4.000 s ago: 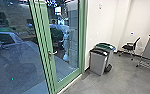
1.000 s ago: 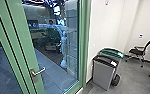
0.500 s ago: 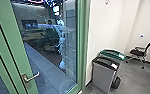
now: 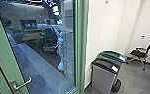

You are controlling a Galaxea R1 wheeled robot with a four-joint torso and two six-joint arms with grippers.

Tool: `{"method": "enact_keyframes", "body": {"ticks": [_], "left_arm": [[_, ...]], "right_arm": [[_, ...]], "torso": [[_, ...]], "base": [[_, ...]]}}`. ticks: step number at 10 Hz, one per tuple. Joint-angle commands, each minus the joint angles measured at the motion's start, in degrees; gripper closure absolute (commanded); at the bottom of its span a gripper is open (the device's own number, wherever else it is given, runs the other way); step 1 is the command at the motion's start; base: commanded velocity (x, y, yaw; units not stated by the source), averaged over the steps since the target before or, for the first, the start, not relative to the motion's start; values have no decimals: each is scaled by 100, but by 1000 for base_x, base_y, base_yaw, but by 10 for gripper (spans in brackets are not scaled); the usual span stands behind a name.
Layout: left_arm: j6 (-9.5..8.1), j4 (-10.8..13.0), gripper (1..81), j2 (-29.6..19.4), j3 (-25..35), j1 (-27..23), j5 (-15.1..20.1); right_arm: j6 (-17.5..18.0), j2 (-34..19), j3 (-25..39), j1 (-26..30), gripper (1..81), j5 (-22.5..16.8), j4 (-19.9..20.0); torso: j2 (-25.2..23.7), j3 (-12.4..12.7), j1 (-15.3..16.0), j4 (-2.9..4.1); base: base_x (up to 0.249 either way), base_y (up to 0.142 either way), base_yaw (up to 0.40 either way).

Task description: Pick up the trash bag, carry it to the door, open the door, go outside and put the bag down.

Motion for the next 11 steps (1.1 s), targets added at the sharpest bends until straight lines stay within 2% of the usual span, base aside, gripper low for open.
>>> {"method": "enact_keyframes", "body": {"ticks": [1, 11], "left_arm": [[25, -7, 811, -83, 23, -339, 447], [25, -33, 811, -92, 23, -339, 447]], "right_arm": [[-18, -30, 39, 217, 10, -319, -47], [-18, -22, 21, 209, 10, -319, -39]], "torso": [[0, 0, 0, 0], [0, 0, 0, 0]], "base": [[161, -70, 0], [156, 0, 0]]}}
